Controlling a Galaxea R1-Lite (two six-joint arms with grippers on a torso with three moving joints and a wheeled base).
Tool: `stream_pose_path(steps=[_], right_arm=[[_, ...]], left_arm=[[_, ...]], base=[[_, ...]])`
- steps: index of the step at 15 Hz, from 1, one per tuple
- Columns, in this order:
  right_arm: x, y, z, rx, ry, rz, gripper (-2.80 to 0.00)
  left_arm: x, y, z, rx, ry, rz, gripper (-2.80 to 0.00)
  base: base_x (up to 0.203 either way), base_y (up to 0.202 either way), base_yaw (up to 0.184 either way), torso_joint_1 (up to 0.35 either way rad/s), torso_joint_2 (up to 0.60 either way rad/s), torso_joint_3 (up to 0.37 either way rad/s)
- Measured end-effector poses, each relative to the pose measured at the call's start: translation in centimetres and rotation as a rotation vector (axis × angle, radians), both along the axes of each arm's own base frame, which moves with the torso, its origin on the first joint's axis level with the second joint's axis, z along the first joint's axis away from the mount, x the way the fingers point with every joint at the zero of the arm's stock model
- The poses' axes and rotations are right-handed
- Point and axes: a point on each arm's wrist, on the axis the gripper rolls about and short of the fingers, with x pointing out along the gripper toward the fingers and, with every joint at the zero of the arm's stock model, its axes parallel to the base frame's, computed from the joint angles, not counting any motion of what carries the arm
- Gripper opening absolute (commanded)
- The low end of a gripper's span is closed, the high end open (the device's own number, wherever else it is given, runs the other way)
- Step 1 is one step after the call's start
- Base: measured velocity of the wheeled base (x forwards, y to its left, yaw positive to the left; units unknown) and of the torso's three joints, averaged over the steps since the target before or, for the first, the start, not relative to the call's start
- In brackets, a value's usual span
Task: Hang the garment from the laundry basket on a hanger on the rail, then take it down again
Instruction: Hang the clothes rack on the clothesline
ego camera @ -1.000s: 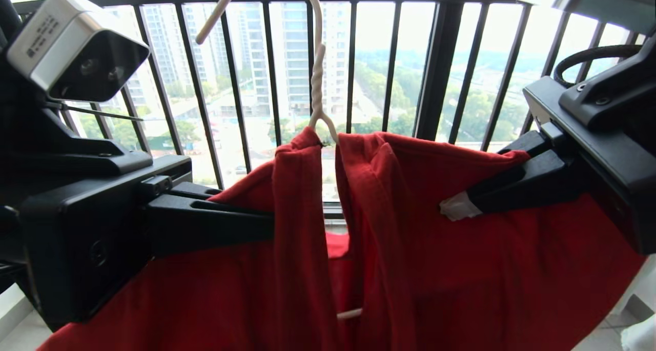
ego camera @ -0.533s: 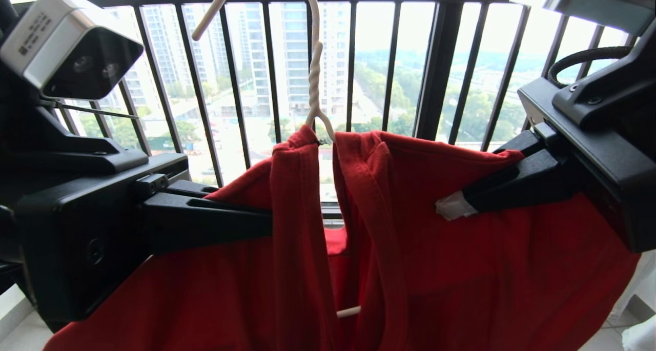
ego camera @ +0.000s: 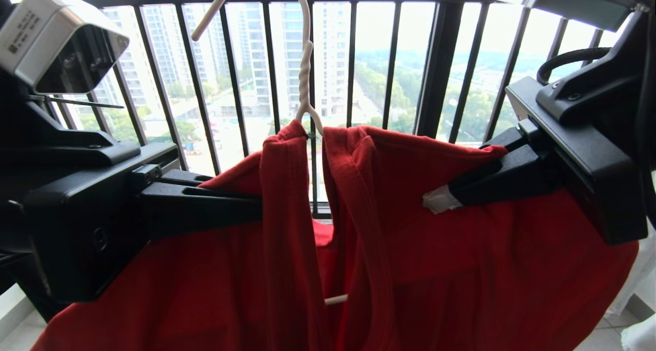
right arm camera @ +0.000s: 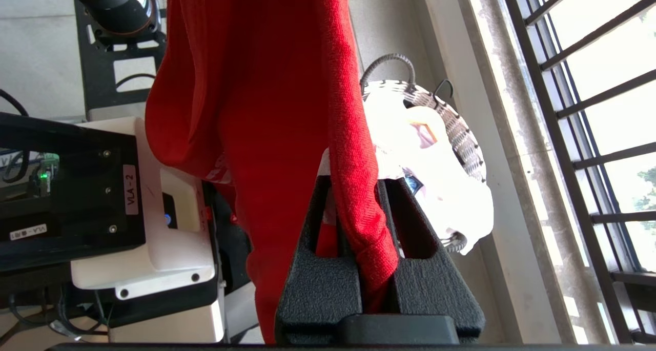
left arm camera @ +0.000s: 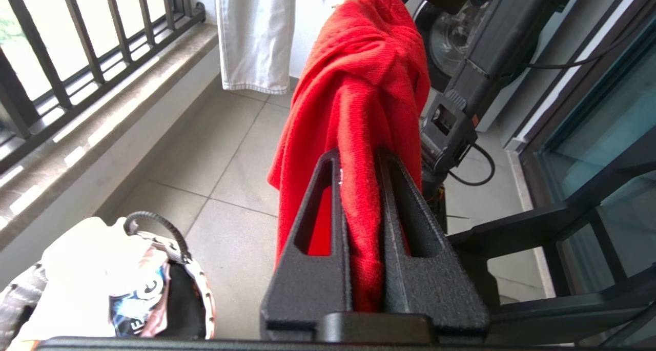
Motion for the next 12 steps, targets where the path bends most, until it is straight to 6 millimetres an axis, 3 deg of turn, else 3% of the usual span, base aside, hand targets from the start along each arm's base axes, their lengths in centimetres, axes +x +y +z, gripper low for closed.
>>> stream_pose_path(steps=[7, 12], right_arm=[[0.2, 0.2, -0.3, 0.004, 0.007, 0.012, -2.8], [0.7, 0.6, -0.4, 0.023, -0.017, 0.009, -2.8]], left_arm=[[0.1, 0.5, 0.1, 0.005, -0.041, 0.025, 0.0], [0.6, 2.3, 0.9, -0.013, -0.097, 0.131, 0.0]], base=[[0.0, 0.0, 0.0, 0.0, 0.0, 0.0], [0.0, 0.0, 0.0, 0.0, 0.0, 0.0]])
